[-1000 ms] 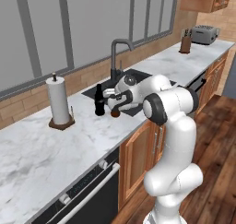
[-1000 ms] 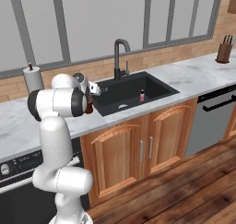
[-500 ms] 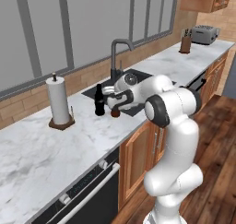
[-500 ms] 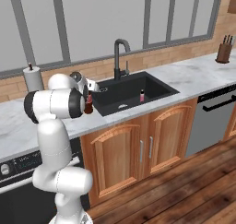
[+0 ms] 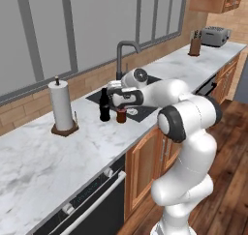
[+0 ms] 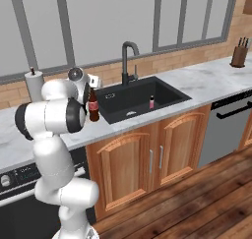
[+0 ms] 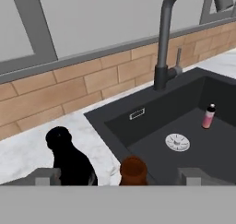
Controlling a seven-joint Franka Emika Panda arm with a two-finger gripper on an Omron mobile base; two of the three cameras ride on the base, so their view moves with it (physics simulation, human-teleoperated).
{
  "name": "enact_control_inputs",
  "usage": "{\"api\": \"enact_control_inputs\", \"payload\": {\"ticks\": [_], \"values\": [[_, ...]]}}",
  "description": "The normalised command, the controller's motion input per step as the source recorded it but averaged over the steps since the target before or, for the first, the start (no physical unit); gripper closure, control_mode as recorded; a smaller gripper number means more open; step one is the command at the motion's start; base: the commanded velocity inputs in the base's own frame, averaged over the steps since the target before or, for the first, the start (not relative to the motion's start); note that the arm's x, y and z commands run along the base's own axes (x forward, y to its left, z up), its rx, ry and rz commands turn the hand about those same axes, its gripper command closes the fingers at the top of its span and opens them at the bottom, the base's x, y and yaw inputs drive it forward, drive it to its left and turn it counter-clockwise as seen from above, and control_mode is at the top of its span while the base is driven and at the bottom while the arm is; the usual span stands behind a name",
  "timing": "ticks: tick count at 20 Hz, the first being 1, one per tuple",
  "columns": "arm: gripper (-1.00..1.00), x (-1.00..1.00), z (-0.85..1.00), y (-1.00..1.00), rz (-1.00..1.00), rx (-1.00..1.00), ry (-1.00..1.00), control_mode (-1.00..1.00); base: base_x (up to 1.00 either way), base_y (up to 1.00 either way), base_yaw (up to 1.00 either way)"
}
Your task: Place the large bottle from the dining counter next to the other large bottle outside the sink, and place the small bottle from the dining counter next to the other small bottle inside the sink.
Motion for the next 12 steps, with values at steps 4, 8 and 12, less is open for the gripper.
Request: {"api": "enact_control_inputs", "payload": {"ticks": [4, 8, 12], "values": [[-1.00, -0.31, 0.36, 0.00, 0.00, 0.00, 0.00, -1.00, 0.00, 0.00, 0.00], [-1.00, -0.45, 0.14, -0.03, 0.00, 0.00, 0.00, -1.00, 0.00, 0.00, 0.00], [-1.00, -0.63, 0.00, -0.20, 0.01, 0.00, 0.00, -1.00, 0.00, 0.00, 0.00]]}}
